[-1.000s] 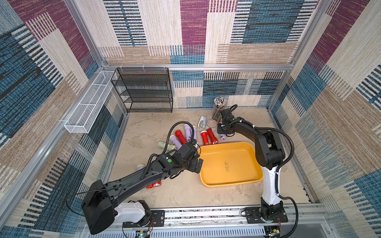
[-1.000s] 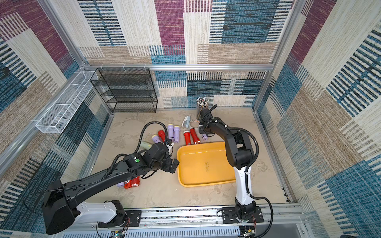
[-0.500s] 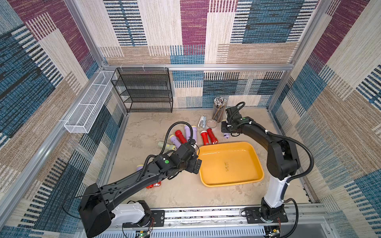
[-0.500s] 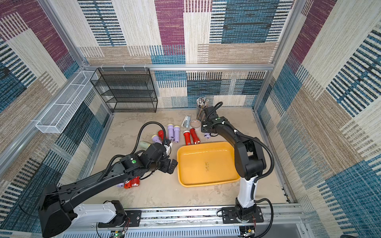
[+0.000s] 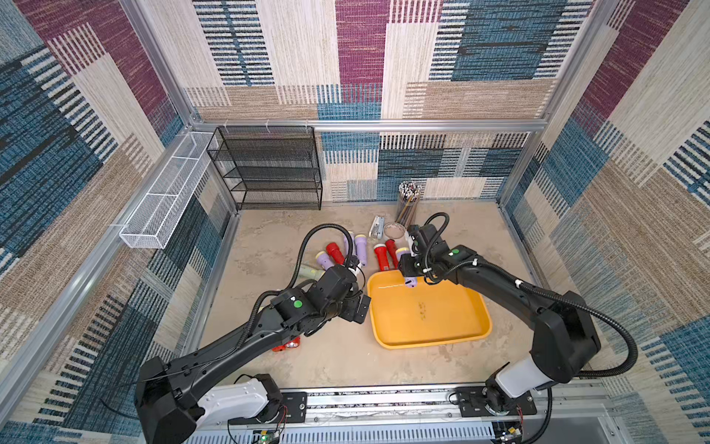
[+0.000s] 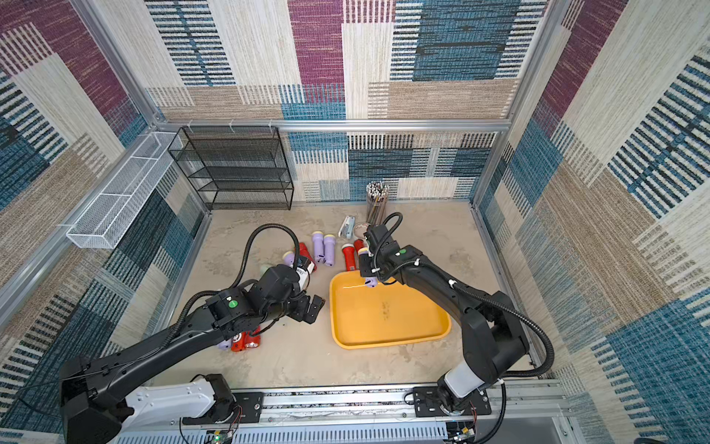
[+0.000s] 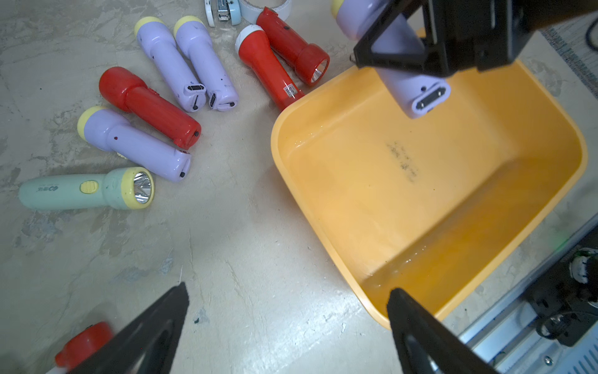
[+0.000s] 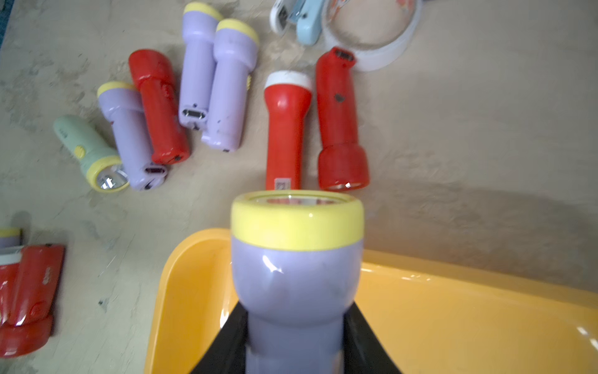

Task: Put the flashlights into the storage boxes
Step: Place the flashlight at the storage box.

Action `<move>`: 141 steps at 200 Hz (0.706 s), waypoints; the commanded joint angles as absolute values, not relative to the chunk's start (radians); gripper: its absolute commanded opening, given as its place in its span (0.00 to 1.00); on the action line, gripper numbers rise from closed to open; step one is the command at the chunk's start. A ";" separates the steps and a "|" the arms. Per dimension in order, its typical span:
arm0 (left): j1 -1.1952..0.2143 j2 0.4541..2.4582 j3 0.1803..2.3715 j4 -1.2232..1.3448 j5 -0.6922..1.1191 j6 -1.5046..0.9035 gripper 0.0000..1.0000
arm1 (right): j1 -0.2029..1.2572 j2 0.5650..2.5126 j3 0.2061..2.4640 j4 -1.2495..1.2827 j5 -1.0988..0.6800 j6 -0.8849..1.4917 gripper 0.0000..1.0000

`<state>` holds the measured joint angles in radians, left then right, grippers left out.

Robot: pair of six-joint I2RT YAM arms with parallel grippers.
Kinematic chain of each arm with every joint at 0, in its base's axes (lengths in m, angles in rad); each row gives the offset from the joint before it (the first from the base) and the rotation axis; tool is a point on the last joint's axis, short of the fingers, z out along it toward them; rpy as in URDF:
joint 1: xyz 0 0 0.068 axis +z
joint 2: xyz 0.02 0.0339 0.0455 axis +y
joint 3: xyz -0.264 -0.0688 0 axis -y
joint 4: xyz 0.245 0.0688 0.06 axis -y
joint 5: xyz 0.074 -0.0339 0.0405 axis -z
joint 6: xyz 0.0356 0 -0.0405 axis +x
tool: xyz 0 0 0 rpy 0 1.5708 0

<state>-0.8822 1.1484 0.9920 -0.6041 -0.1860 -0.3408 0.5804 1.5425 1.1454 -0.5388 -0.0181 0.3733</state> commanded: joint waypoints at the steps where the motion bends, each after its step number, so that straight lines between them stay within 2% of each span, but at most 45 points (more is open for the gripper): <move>1: -0.882 1.133 1.000 -0.638 -0.208 -0.320 1.00 | 0.639 1.507 1.092 -0.473 -0.039 0.457 0.35; 74: -0.882 1.071 0.989 -0.673 -0.242 -0.337 1.00 | 0.745 1.487 0.876 -0.315 -0.068 0.578 0.36; 141: -0.880 1.048 0.972 -0.683 -0.306 -0.348 1.00 | 0.754 1.594 0.894 -0.244 -0.096 0.592 0.37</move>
